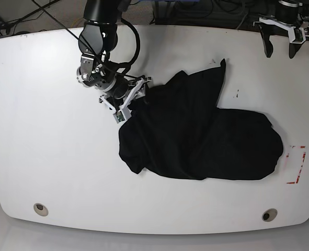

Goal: Fold the T-shirt properly
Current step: 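Move the right gripper down and grasp an edge of the black T-shirt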

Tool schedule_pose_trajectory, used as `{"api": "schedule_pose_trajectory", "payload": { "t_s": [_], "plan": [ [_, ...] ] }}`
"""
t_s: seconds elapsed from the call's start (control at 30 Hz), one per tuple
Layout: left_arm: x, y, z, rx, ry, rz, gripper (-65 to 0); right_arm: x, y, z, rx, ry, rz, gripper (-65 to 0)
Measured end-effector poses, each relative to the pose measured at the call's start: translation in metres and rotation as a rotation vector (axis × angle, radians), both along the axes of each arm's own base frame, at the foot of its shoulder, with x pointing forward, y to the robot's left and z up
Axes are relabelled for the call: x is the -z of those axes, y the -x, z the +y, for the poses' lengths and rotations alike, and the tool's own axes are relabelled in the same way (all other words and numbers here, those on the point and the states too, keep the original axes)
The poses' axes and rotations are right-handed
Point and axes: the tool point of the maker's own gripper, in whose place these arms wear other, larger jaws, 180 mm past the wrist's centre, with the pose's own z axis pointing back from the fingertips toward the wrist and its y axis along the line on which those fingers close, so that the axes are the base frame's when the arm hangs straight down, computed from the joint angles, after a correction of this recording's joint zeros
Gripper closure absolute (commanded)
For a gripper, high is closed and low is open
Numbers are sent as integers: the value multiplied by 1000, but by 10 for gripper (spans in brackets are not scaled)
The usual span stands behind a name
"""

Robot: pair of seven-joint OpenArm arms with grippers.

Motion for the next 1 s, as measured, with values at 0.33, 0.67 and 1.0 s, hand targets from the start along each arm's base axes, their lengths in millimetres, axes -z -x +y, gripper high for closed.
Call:
{"api": "schedule_pose_trajectory", "payload": {
  "t_s": [0.33,0.67,1.0],
  "plan": [
    [-10,-26,2,-3,-6,-77,-424,2,-12,6,-12,-10,7,0],
    [6,-73,5,-36,24,21,-422,-22,-15,-7,0,40,-69,0],
    [5,-123,8,-38,-27,38,-422,-66,-9,-35,13,140,-212,0]
  ]
}}
